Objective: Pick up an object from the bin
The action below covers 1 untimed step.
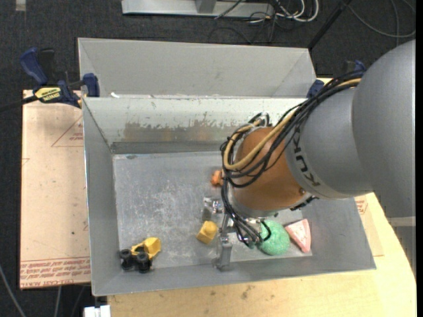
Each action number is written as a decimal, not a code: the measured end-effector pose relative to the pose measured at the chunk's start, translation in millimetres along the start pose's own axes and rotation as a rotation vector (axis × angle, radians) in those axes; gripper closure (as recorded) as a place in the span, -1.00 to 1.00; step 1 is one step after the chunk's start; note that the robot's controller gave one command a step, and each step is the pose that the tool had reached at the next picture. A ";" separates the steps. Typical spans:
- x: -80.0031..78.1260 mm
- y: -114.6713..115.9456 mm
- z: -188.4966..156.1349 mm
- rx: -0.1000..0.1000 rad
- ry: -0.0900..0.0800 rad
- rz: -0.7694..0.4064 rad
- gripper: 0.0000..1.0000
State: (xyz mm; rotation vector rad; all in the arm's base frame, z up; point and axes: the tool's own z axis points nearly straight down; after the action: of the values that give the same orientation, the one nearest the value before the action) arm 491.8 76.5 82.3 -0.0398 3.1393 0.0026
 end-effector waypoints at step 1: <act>-10.7 6.8 12.2 0.000 -0.001 0.091 1.00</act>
Offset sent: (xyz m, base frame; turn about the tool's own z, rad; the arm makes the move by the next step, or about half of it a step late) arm 0.0000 0.0000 0.0000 0.0000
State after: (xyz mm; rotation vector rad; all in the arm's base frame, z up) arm 502.3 83.5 70.1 0.1034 3.1374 0.0028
